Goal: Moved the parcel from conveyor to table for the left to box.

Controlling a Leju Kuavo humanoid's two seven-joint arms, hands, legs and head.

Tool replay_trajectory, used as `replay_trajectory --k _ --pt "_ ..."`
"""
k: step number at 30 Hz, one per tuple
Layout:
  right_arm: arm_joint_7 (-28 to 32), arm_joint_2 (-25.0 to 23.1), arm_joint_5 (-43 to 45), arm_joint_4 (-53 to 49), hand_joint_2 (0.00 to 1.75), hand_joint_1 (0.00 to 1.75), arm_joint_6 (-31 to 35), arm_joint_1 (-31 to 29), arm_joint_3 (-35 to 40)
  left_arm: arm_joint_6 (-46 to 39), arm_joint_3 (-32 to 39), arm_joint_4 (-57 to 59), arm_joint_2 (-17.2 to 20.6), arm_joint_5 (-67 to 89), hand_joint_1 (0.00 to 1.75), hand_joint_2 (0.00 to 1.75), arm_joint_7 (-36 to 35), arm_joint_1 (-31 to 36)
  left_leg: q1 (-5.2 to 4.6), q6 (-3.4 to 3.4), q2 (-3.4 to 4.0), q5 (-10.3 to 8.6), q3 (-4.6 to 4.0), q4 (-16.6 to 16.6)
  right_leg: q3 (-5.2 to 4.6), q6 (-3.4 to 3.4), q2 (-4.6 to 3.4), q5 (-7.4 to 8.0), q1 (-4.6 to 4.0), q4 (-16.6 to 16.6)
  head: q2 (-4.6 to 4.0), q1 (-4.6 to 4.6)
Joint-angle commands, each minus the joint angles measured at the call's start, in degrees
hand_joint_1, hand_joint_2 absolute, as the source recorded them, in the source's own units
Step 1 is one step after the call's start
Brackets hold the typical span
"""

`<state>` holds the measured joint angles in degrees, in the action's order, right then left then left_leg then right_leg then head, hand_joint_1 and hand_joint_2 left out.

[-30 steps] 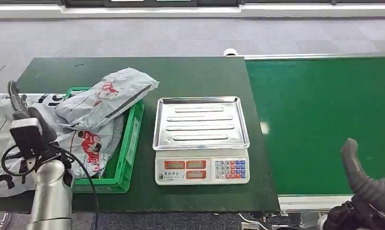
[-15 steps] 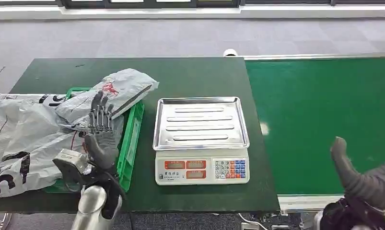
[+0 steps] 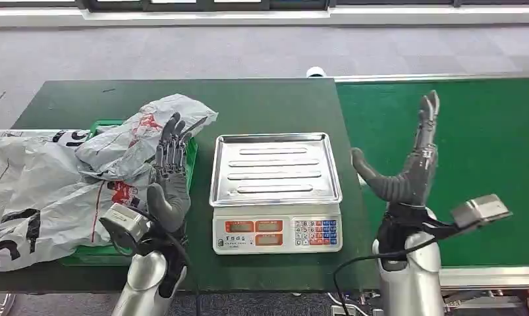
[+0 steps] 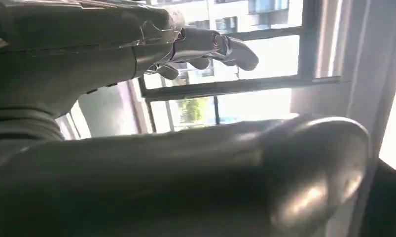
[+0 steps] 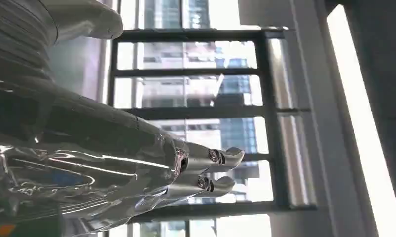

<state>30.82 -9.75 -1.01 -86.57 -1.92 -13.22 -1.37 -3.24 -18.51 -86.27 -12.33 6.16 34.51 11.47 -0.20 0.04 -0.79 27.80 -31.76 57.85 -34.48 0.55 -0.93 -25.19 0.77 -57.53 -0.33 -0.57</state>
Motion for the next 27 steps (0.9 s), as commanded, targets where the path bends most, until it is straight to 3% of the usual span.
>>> replay_trajectory --k 1,6,7,9,27 --pt "2.56 -0.46 4.75 31.4 1.75 0.0 -2.97 -16.13 12.62 -5.72 -7.19 6.25 0.06 -0.98 0.0 0.0 2.09 9.65 0.06 -0.06 0.26 -0.07 0.07 -0.03 0.03 -0.04 -0.16 0.15 -0.07 0.07 0.0 0.0" --pt "3.83 1.07 6.71 31.94 1.75 0.0 -3.34 -16.32 13.36 -15.39 -9.74 3.19 0.64 -0.6 0.0 0.0 5.49 8.03 0.06 -0.09 0.08 -0.19 0.19 -0.19 0.19 -0.03 0.05 0.2 -0.08 0.22 0.0 -0.02" --pt "3.84 1.32 6.78 31.65 1.75 0.0 -3.32 -16.13 13.41 -17.06 -10.65 1.98 1.05 -1.27 0.0 1.75 5.49 7.65 0.07 -0.1 0.09 -0.19 0.22 -0.24 0.22 -0.04 0.06 0.21 -0.09 0.29 0.0 0.0" --pt "3.86 1.55 6.72 31.15 1.75 0.0 -3.17 -15.86 13.65 -23.49 -12.67 0.35 1.8 0.54 0.0 1.75 5.49 7.27 0.03 -0.05 -0.05 -0.13 0.1 -0.06 0.11 0.0 0.09 0.12 -0.05 0.09 0.0 0.0" --pt "3.04 1.05 6.44 28.52 1.75 0.0 -3.69 -14.6 14.48 -22.0 -12.13 2.66 1.59 -2.37 0.0 1.75 5.49 7.06 -0.01 -0.08 -0.1 -0.12 0.07 -0.09 0.07 -0.02 0.13 0.08 -0.01 0.1 0.0 0.0"
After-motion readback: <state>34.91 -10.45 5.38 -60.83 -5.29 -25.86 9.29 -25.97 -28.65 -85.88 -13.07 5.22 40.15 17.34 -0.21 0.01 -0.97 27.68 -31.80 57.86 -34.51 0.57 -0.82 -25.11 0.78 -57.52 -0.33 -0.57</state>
